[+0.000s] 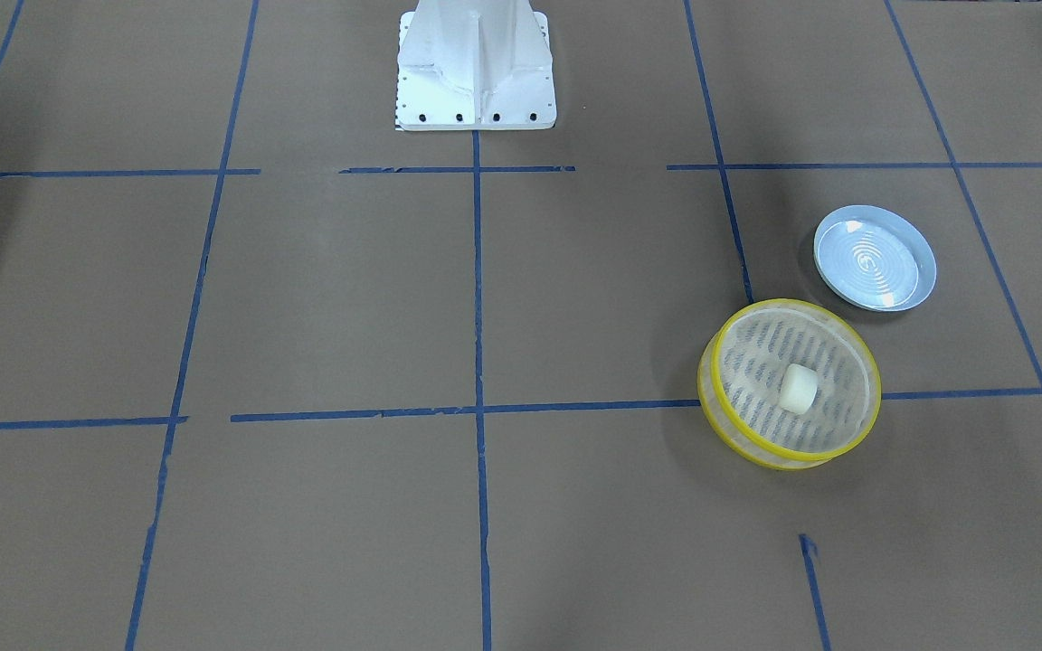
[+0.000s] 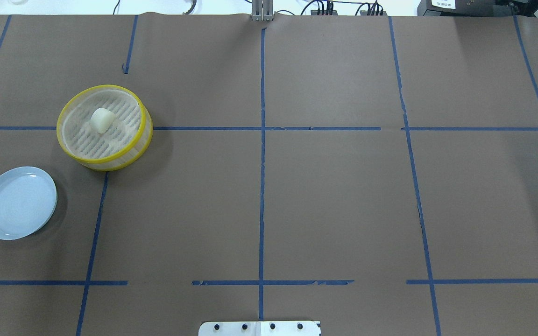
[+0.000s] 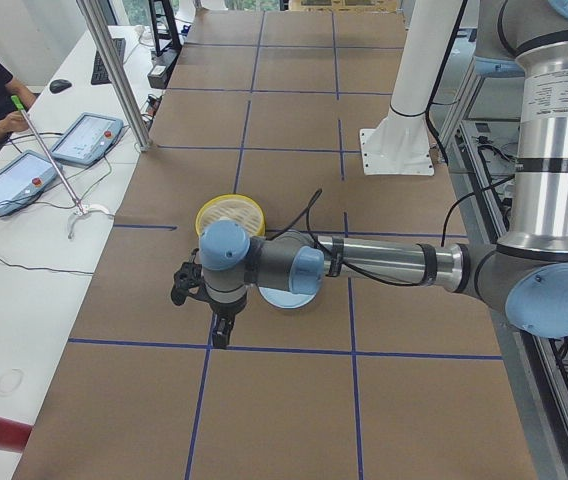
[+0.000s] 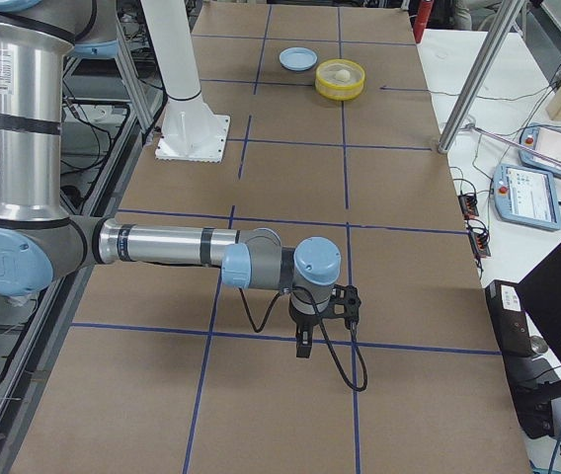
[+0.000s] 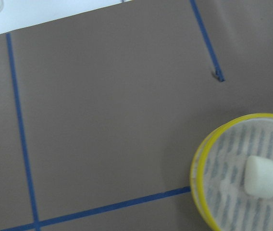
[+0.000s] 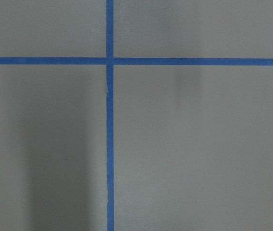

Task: Place bun in steamer

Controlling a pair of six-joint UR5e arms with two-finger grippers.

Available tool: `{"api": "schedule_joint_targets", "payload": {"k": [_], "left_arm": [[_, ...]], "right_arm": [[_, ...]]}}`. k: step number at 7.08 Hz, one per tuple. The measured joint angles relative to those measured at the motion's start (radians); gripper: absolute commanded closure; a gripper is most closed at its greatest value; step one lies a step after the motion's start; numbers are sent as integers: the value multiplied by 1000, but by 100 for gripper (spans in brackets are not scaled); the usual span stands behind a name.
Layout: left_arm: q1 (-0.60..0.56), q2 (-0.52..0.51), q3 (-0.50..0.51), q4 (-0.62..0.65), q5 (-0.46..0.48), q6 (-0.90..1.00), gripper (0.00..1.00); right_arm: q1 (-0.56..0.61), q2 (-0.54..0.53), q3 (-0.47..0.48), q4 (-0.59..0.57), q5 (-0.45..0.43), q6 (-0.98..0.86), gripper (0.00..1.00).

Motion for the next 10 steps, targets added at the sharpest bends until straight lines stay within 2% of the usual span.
{"api": "schedule_joint_targets", "payload": {"k": [10], "left_arm": [[1, 29, 1, 66, 0, -4, 0]], "right_arm": [[0, 0, 0, 0, 0, 0, 0]]}}
